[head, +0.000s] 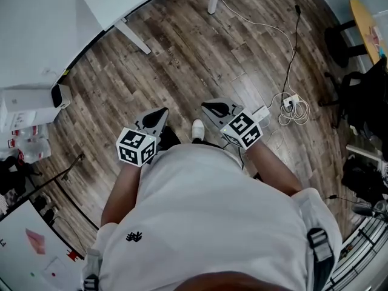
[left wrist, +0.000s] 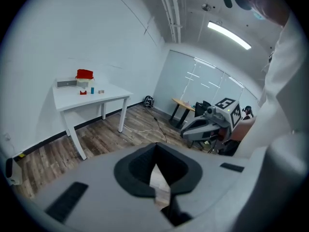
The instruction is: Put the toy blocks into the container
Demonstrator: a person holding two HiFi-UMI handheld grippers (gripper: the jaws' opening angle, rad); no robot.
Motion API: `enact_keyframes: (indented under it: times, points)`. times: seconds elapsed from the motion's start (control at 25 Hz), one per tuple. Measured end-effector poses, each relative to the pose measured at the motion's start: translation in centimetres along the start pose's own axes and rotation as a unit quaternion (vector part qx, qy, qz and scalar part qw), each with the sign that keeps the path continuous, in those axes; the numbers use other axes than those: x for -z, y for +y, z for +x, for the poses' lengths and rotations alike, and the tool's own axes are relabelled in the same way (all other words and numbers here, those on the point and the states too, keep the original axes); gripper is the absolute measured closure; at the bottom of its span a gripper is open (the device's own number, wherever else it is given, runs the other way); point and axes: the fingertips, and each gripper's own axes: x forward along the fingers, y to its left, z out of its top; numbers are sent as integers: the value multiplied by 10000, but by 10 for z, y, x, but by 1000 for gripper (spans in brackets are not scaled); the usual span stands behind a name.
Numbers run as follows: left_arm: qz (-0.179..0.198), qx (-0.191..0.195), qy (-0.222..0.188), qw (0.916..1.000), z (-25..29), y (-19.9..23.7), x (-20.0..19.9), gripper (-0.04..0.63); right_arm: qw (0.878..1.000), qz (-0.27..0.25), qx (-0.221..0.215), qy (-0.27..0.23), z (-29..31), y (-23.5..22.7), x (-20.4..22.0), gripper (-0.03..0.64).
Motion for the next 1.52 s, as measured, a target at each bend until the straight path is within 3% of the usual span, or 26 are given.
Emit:
enact_keyframes:
  times: [0.28,0.44,0.8,1.2,1.52]
  points:
    - [36,162,-23,9999,26,38,-25,589,9997,192,120,51,25,-39,-16,612]
    - [-146,358,-61,9992,48,75,-45,589,9989,345,328,24,42,-66,-41,611]
    - [-46,842,-307,9960,103,137,-127,589,9967,270,758,142,76,-147,-105,604]
    - [-73,672,-207,9975,127,215,-154,589,9966,311,761,58,123,-195,-156,603]
    - [-146,311,-335,9988,177,250,-199,589,9989,276,361,76,140,-267,-179,604]
